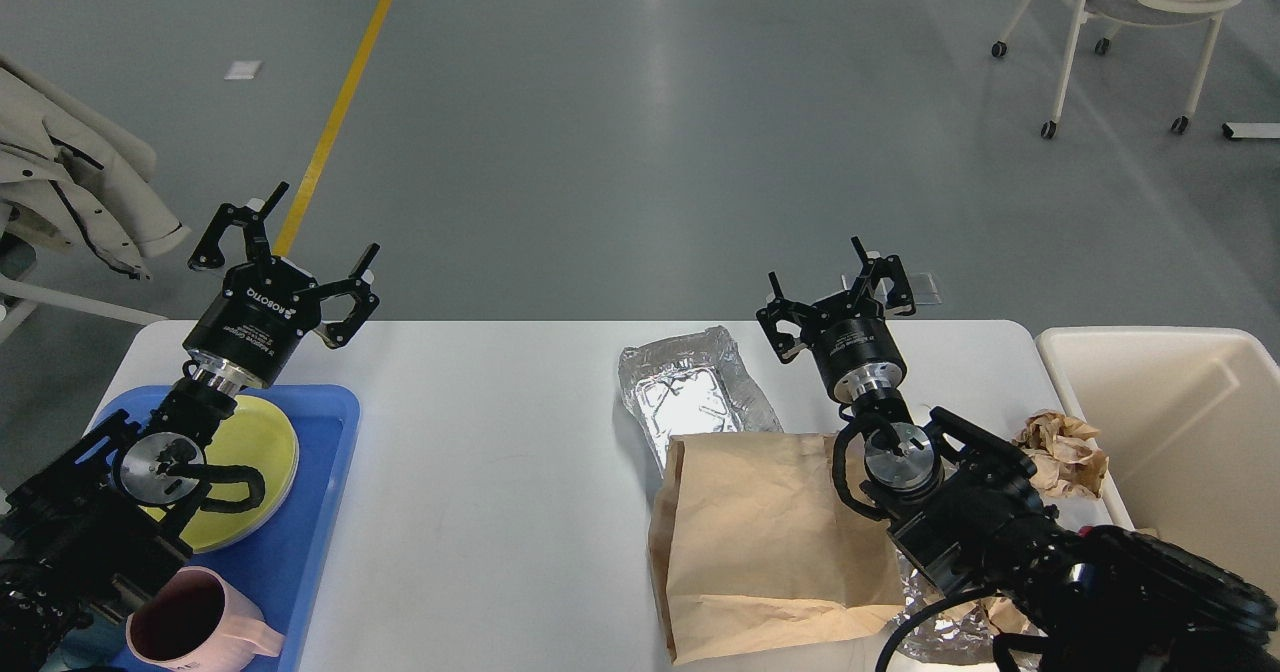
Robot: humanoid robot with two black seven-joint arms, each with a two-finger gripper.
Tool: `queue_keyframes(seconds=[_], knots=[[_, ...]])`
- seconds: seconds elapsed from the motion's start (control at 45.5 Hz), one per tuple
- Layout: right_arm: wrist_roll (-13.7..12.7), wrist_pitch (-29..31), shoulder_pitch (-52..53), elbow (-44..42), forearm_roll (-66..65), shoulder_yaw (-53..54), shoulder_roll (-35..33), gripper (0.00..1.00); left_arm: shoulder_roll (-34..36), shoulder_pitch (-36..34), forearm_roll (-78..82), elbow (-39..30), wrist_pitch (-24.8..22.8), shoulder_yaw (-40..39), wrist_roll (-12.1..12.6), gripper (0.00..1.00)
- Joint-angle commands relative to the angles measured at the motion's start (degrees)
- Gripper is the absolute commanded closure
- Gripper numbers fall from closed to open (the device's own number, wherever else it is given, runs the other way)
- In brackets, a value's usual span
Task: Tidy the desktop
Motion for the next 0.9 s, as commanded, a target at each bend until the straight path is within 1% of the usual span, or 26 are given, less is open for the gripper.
queue_keyframes(seconds=[0.0,0.198,0.373,0.505,0.593,0.659,0.878], knots=[[0.0,0.0,0.0,0.0,0.0,0.0,0.0,0.0,-1.3,0.2,0.0,1.3,0.0,0.1,0.0,0.0],[0.0,0.0,0.0,0.0,0.0,0.1,0.0,0.0,-3.9,1.7,0.0,3.5,0.0,-0.1,-0.2,0.0],[0.0,0.0,0.0,0.0,0.0,0.0,0.0,0.0,-4.0,2.4,-0.8,3.8,0.0,-1.5,-0.2,0.0],[0.0,0.0,0.0,0.0,0.0,0.0,0.0,0.0,-3.9,2.0,-0.8,6.4,0.0,-1.8,0.1,0.0],[0.0,0.0,0.0,-0.1,0.0,0.0,0.0,0.0,-3.9,2.1,-0.7,6.4,-0.3,-1.7,0.1,0.0],[0.0,0.0,0.0,-0.1,0.0,0.0,0.0,0.0,-3.9,2.0,-0.7,6.5,-0.1,-1.7,0.5,0.0],[0.0,0.0,0.0,-0.1,0.0,0.0,0.0,0.0,-4.0,2.3,-0.8,6.4,-0.1,-1.9,-0.2,0.0]])
